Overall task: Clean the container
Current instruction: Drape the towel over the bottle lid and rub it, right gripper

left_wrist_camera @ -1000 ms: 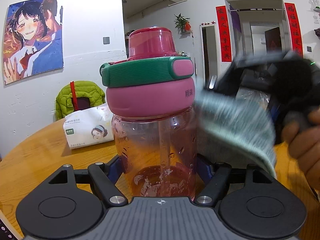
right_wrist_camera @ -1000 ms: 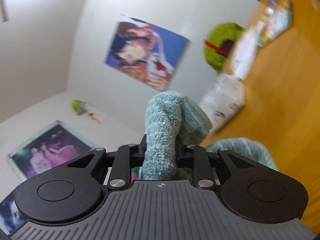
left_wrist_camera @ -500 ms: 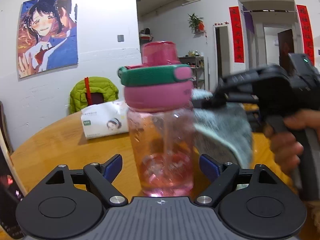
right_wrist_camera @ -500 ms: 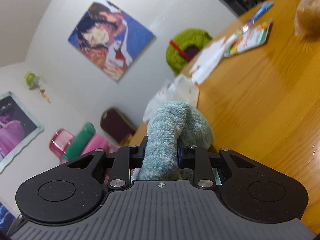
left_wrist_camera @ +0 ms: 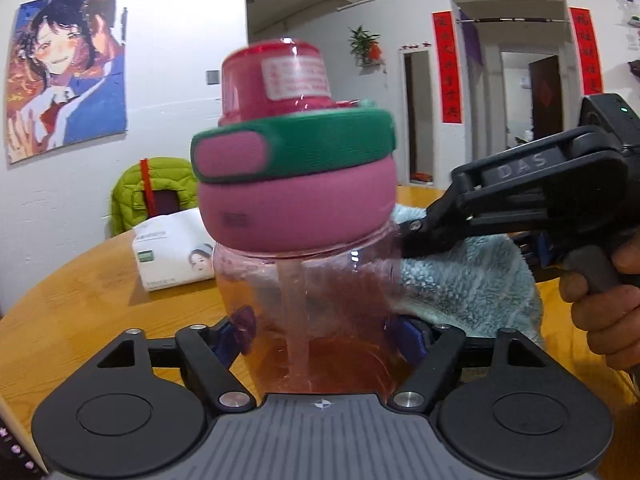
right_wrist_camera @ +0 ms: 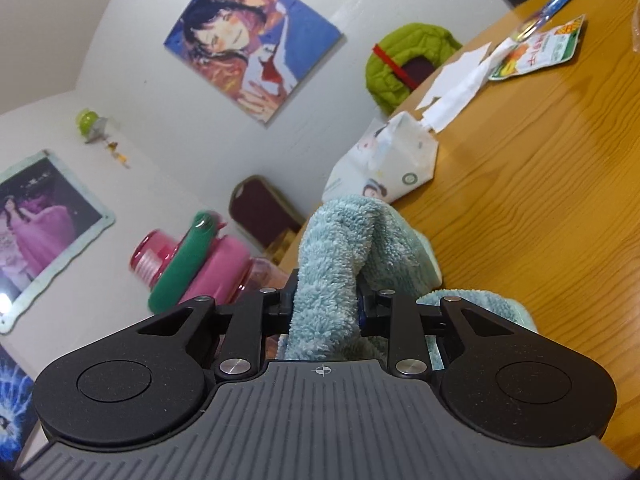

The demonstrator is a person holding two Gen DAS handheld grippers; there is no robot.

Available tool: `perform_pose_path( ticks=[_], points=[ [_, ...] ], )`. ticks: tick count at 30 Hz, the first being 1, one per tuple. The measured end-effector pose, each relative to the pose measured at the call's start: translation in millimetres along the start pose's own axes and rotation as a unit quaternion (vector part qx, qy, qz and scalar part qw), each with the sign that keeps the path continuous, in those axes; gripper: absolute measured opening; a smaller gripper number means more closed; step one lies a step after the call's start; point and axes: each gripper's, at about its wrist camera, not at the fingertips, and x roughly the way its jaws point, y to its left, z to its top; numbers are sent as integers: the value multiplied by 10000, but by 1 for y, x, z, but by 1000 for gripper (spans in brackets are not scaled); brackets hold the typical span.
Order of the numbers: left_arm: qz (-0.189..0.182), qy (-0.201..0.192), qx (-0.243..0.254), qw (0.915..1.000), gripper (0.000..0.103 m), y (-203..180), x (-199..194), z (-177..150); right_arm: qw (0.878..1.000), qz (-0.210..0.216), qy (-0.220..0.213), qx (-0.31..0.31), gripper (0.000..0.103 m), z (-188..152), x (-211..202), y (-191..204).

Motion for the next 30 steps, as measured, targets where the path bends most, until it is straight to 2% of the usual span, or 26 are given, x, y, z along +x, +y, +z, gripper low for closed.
perform_pose_path(
  ticks=[4,6,8,11,15,16,18,20,21,24,25,27,29,30],
  points=[
    [-129,-43,71,9999,72,-4,0,-1,9994,-344,-35,1,27,-1,0,-2],
    [-185,-45,60,9998,72,-4,0,-2,9994,-206,-273,41,25,0,-6,-1],
    [-173,-46,57,9998,72,-4,0,-2,9970,374,-649,207,23,2,-17,-2],
    [-168,-47,53,9998,72,-3,0,-2,9782,1574,-1086,810,23,3,-31,-9],
    [-133,-52,53,9999,72,-5,1,-2,9675,1856,-637,1594,23,-1,-14,-31],
    [-128,-52,57,9999,72,-5,1,-2,9695,1705,-449,1702,23,-2,-8,-35],
    [-118,-43,73,9999,72,-6,1,-2,9832,968,-116,1545,24,-3,1,-35],
    [-83,-28,128,9999,73,-7,2,-2,9913,266,186,1274,25,-6,11,-33],
    [-73,-28,139,9999,73,-8,2,-2,9928,87,260,1166,25,-7,15,-32],
    [-74,-33,138,9999,73,-7,2,-1,9951,-40,219,965,26,-6,14,-28],
    [-76,-34,136,9999,73,-7,1,-1,9954,76,65,957,26,-5,9,-26],
    [-77,-30,145,9999,73,-7,2,0,9913,708,-405,1033,25,-1,-6,-24],
    [-97,-22,156,9998,73,-6,3,0,9793,1488,-802,1114,25,2,-23,-23],
    [-97,-14,171,9998,73,-6,5,1,9757,1671,-830,1146,25,3,-26,-23]
  ],
)
